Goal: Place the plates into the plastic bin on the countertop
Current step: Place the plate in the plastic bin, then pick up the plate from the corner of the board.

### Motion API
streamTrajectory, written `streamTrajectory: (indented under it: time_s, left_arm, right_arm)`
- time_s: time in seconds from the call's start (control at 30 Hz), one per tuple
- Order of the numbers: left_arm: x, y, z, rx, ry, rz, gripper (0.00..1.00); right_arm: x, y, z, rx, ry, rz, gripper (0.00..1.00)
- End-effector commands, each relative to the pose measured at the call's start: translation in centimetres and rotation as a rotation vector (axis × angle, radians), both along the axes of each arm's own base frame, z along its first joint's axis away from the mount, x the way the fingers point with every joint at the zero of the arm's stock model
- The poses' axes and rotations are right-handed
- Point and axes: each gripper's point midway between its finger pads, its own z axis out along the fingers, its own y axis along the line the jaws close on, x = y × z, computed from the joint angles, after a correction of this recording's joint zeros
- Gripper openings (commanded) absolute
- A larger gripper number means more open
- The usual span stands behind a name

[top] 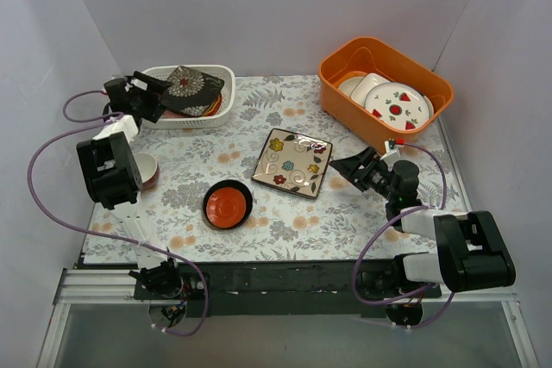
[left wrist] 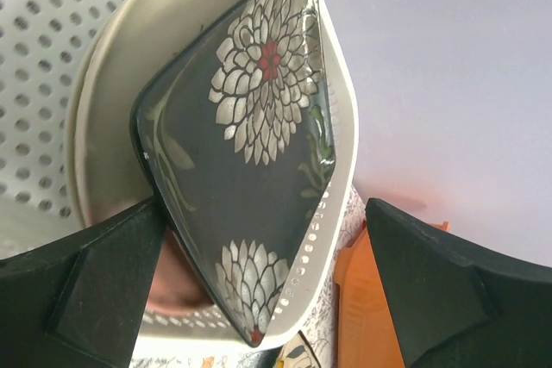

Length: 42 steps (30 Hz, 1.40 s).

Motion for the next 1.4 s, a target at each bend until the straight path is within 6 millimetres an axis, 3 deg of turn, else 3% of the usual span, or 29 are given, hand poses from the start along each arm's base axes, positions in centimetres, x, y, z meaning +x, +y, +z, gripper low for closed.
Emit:
streamTrajectory:
  time_s: [0.0,0.27,0.57,0.7,0.77,0.97,1.3,1.37]
  left_arm:
    - [-1.9,0.4,5.0,0.055,-0.061,0.040,0.98]
    - [-3.8,0.8,7.6,0.091,-0.123,0.098,0.98]
    - [-4.0,0.3,7.9,0.078,-0.140,0.079,0.98]
    - [-4.1,-1.7,9.2,0.085,-0.235,-0.015,0.98]
    - [-4.8,-2.8,10.7,0.107,-0.302,-0.041,0.98]
    - [-5.5,-4.9,13.5,0.193,-0.400,-0.077,0.98]
    - [-5.0,-10.8,13.3,0.387,-0.343,-0.137,0.98]
    - [-5.1,-11.2,13.8,0.471,-0.350,-0.125,0.98]
  right_arm:
    - [0.3,-0.2,1.1,-0.011,-0.060,-0.008,0.93]
    - [0.3,-0.4,1.4,-0.033,-0.063,-0.017,0.93]
    - [0.0,-0.5,1.5,-0.042,-0.066,-0.016,0.93]
    - [0.1,-0.7,1.8,-0.055,-0.081,-0.028,0.93]
    - [0.3,-0.7,2.4,-0.061,-0.100,-0.028,0.93]
    - [0.2,-1.2,1.2,-0.106,-0.073,-0.042,0.95]
    - [0.1,-0.7,1.6,-0.066,-0.081,-0.022,0.94]
    - [0.3,-0.6,1.8,-0.060,-0.084,-0.017,0.94]
